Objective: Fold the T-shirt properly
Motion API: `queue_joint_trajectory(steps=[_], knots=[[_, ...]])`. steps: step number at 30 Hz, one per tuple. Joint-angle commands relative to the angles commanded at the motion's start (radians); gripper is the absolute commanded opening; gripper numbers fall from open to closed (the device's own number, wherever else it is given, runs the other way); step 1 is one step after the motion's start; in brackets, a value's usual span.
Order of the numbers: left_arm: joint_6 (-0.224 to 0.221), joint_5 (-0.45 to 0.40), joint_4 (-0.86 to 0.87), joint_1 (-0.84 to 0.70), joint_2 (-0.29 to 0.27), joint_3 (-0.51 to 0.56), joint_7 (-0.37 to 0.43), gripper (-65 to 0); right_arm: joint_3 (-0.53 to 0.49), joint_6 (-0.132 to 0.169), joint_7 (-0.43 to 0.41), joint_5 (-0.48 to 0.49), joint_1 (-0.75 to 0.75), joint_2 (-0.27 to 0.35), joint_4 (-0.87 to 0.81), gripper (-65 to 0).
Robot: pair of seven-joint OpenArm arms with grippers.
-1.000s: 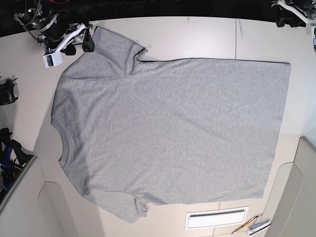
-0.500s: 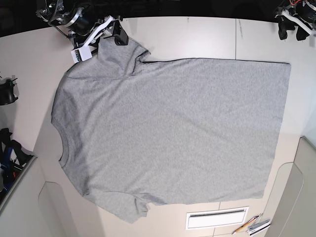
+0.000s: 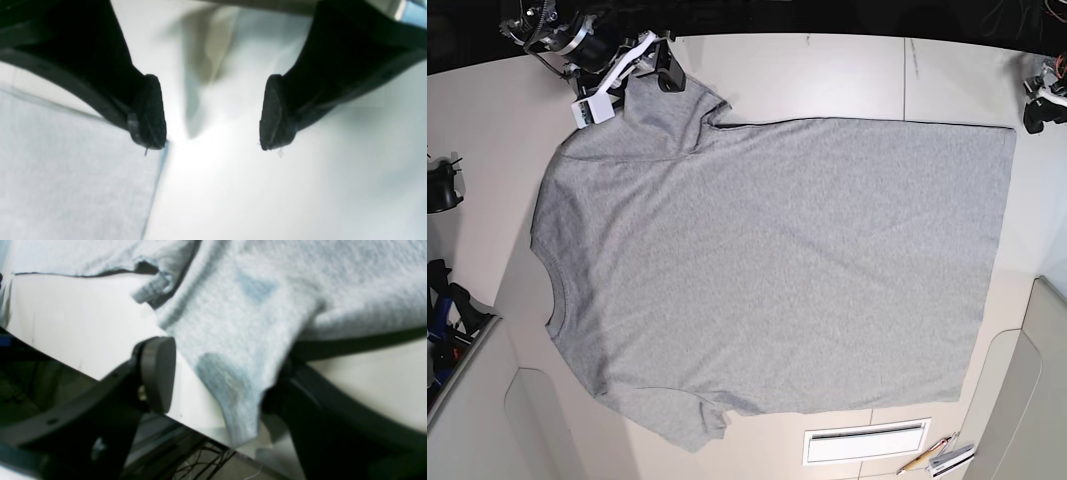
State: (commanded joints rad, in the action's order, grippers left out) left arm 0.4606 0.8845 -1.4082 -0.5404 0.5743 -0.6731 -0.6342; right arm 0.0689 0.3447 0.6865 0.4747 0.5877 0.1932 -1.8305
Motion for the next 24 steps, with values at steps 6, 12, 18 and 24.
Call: queue_joint_trajectory(steps=[6, 12, 18, 24], knots=[[0.061, 0.113, 0.132, 0.056, 0.0, 0.033, -0.056, -17.6, 0.0, 0.0, -0.001, 0.0, 0.0, 0.0, 0.0, -27.5], [0.113, 0.105, 0.136, 0.061, -0.001, 0.163, -0.067, -17.7, 0.0, 0.0, -0.002, -0.001, 0.0, 0.0, 0.0, -27.5], [0.176, 0.061, 0.136, 0.061, -0.001, 0.258, -0.15, -17.7, 0.0, 0.0, -0.002, -0.011, 0.0, 0.0, 0.0, -27.5], [0.216, 0.076, 0.127, 0.06, -0.001, 0.282, -0.256, -17.7, 0.0, 0.0, -0.005, -0.011, 0.0, 0.0, 0.0, -27.5]])
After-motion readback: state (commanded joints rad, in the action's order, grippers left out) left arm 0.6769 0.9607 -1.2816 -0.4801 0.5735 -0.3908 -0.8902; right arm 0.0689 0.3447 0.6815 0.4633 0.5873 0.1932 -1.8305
